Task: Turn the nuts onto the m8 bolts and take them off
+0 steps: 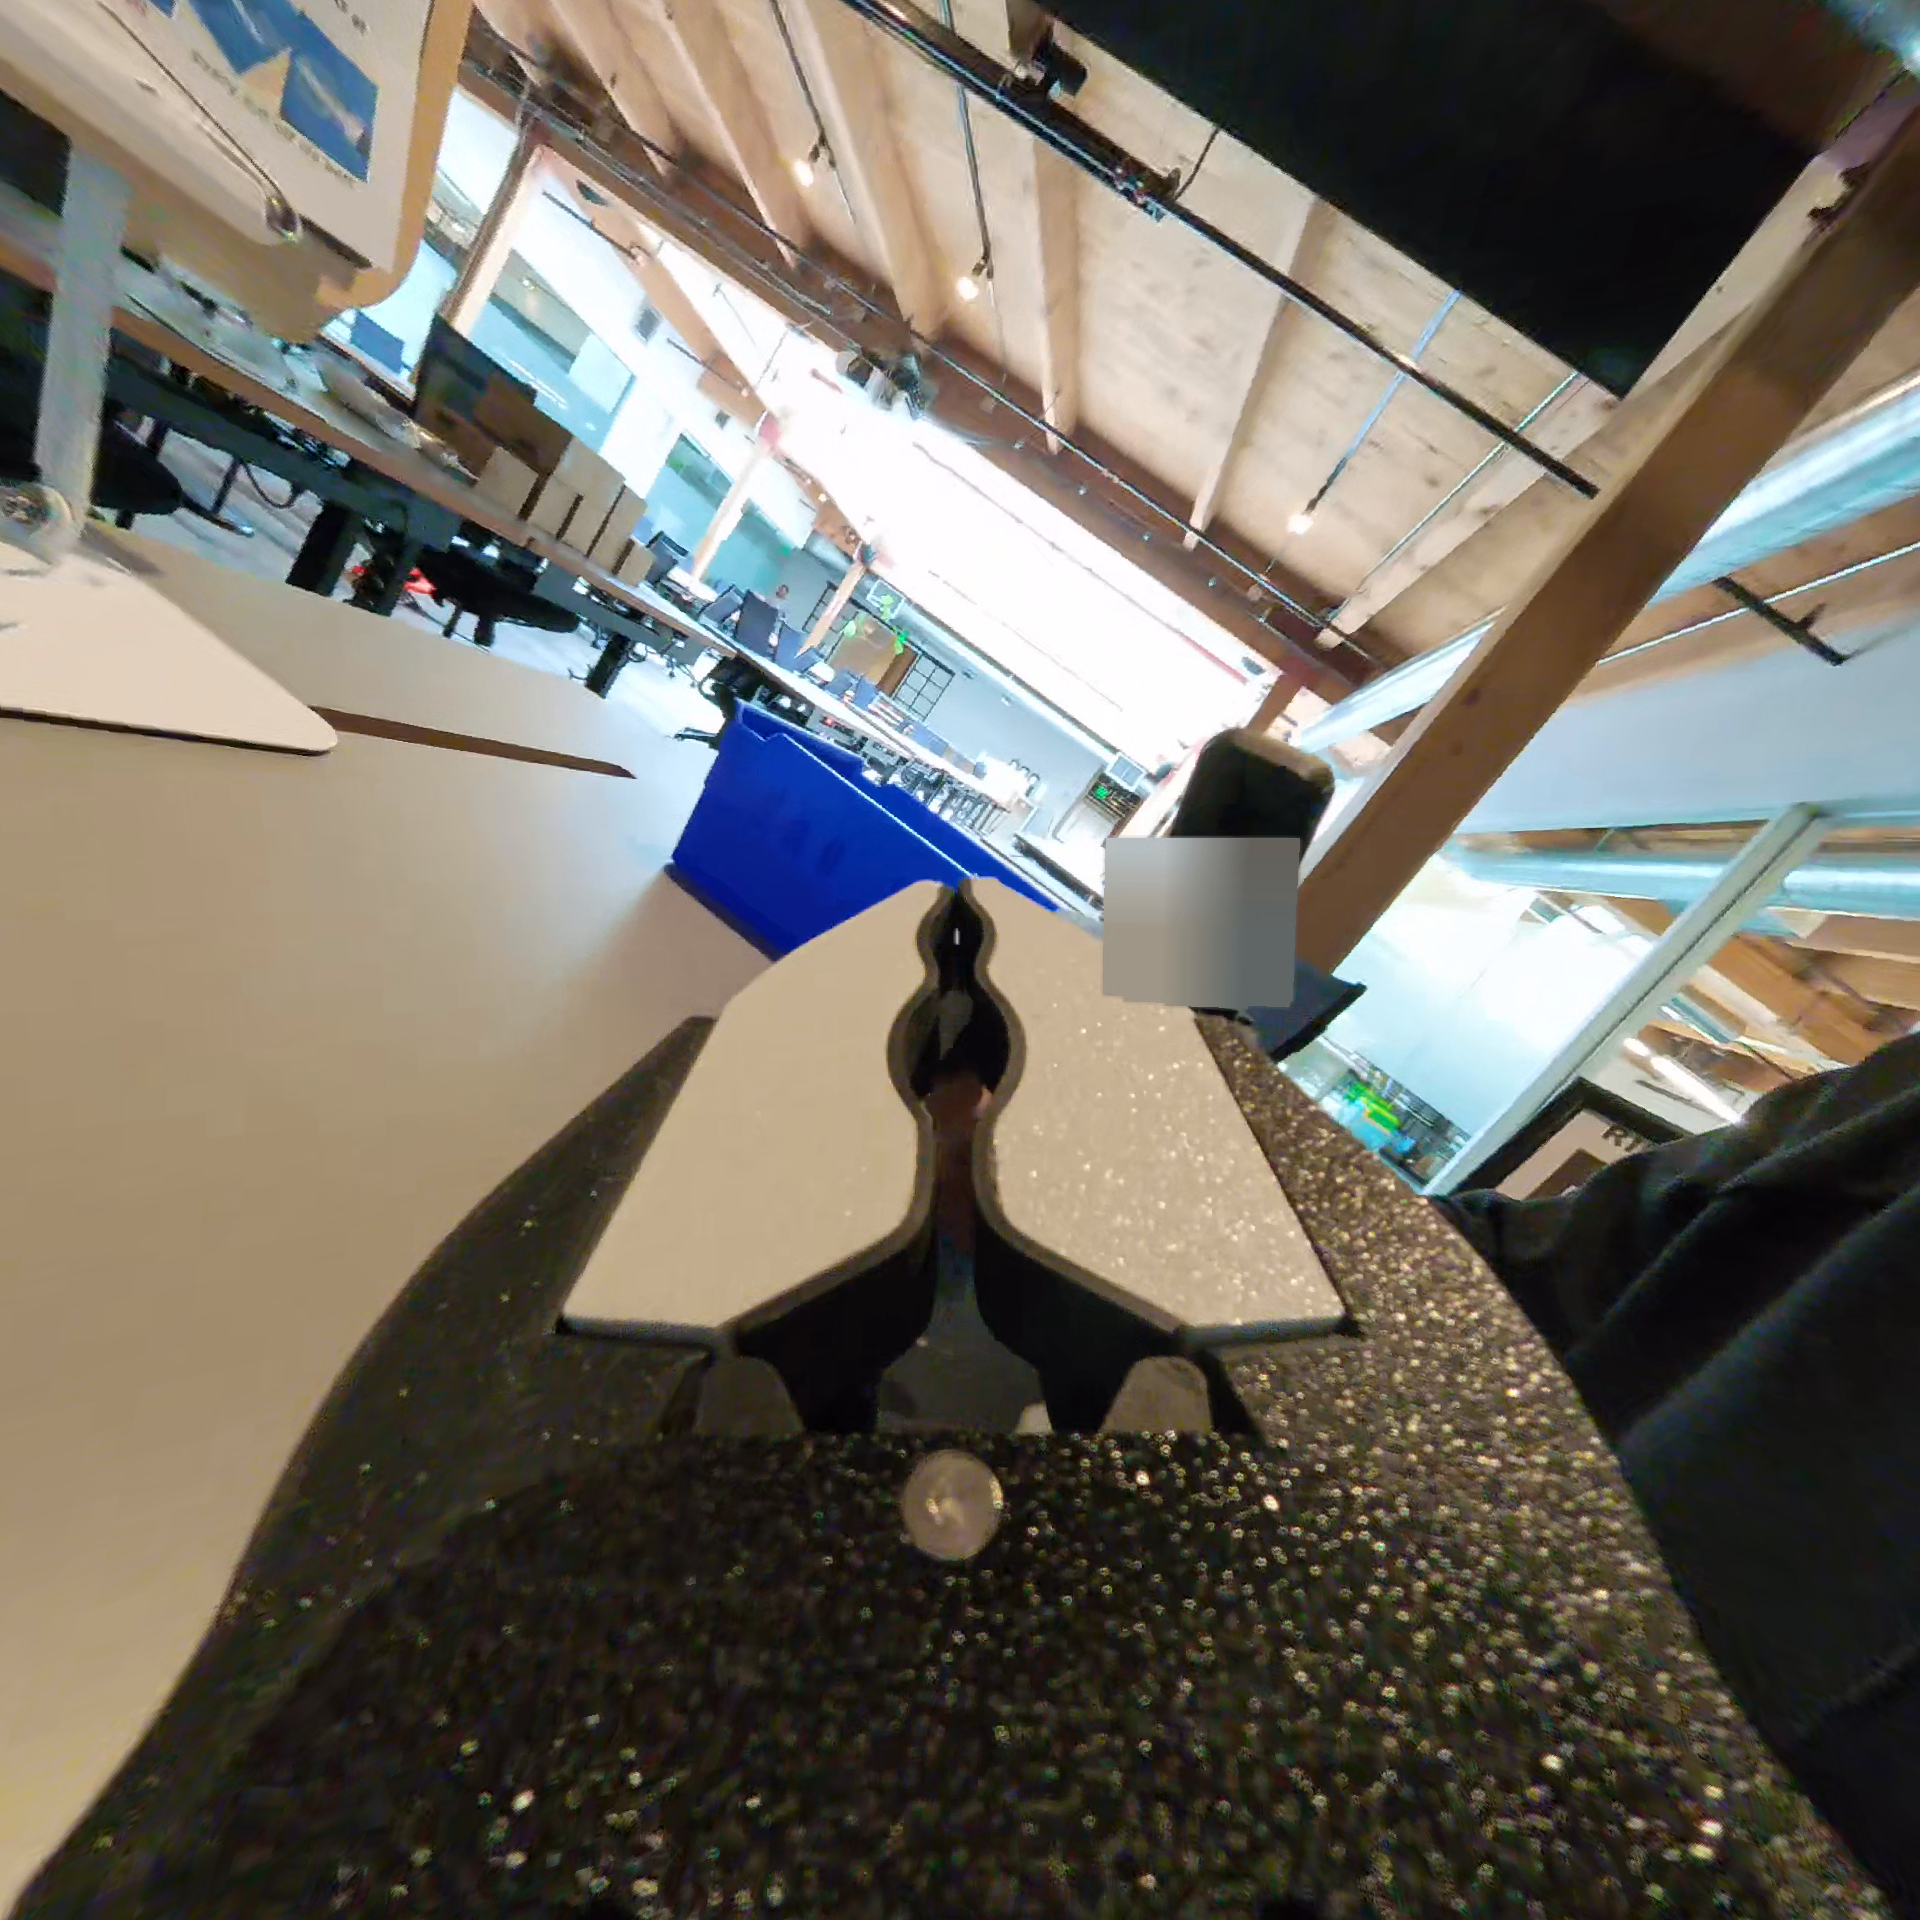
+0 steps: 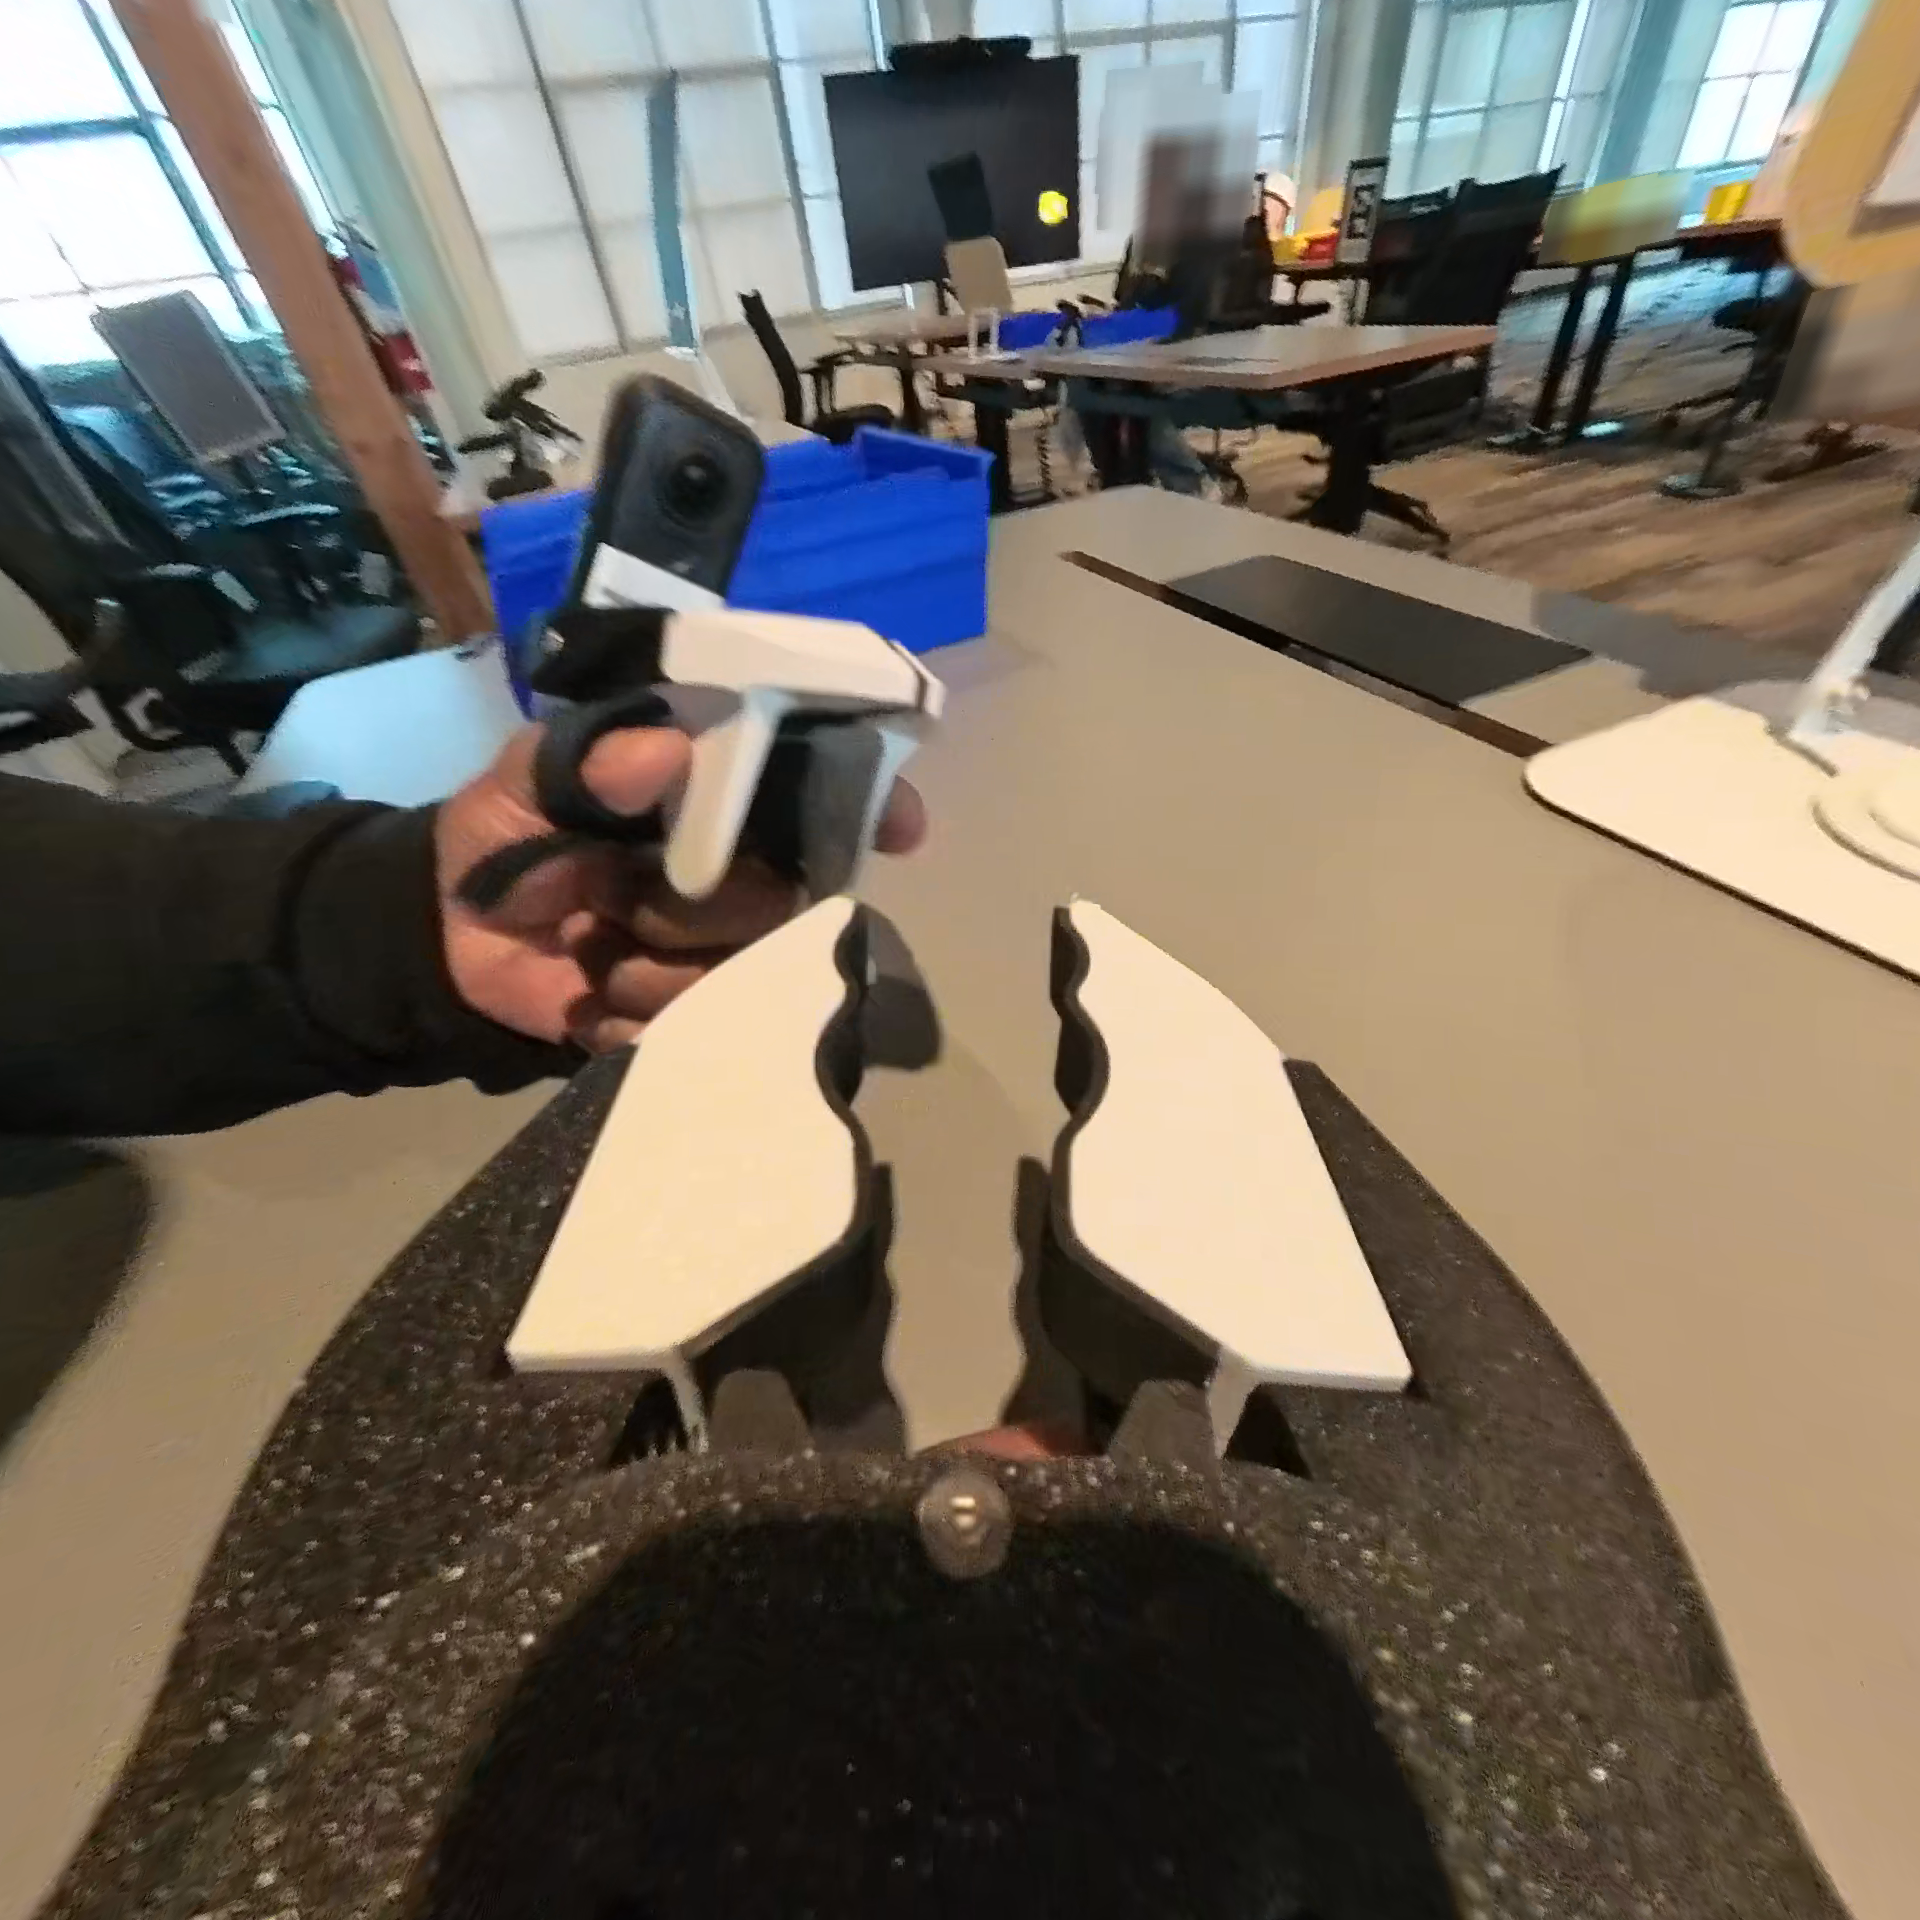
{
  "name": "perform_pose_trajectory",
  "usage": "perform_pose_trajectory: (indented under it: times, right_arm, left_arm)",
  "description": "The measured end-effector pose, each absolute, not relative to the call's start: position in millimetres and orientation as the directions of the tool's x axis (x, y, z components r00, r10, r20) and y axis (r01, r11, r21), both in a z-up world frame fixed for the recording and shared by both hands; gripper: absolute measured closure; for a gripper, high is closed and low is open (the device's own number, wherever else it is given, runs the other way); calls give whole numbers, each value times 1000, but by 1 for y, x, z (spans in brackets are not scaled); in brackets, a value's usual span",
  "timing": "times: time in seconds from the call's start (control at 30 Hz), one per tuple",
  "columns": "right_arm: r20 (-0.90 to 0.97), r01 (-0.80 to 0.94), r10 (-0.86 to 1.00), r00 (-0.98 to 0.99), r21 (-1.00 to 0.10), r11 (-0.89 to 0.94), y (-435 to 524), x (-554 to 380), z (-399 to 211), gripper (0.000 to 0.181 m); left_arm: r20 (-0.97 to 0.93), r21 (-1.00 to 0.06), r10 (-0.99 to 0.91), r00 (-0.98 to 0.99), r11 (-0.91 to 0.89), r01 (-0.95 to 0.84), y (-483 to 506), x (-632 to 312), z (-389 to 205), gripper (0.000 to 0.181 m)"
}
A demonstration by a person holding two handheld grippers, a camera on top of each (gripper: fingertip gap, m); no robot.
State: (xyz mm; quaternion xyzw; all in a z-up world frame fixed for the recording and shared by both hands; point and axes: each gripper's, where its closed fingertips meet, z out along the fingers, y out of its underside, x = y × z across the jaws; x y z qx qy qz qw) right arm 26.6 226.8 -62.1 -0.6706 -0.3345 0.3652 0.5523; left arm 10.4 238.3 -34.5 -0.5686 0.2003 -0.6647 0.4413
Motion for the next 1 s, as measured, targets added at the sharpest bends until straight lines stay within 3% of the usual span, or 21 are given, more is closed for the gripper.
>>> perform_pose_trajectory:
  times: [0.27, 0.33, 0.43, 0.57, 0.87, 1.0]
  right_arm:
    - [-157, 74, 827, 541, -970, -233, 239, 35, -81, 150]
    - [-141, 102, 833, 535, -968, -229, 237, 33, -84, 150]
    - [-113, 139, 840, 531, -966, -218, 235, 29, -88, 151]
    - [-102, 164, 847, 522, -962, -217, 233, 26, -90, 152]
    - [-122, 155, 847, 518, -960, -233, 234, 26, -90, 154]
    - [-105, 171, 850, 517, -960, -222, 232, 24, -91, 155]
  left_arm:
    - [551, -810, -827, 111, -498, 308, 257, -21, -21, 181]
    - [475, -876, -858, 198, -438, 203, 261, -36, -19, 181]
    - [256, -931, -874, 413, -338, -138, 269, -58, -51, 172]
    - [85, -800, -873, 481, -348, -489, 265, -70, -106, 159]
    - [92, -589, -869, 485, -441, -677, 248, -75, -158, 156]
    - [127, -571, -888, 443, -431, -699, 238, -65, -162, 170]
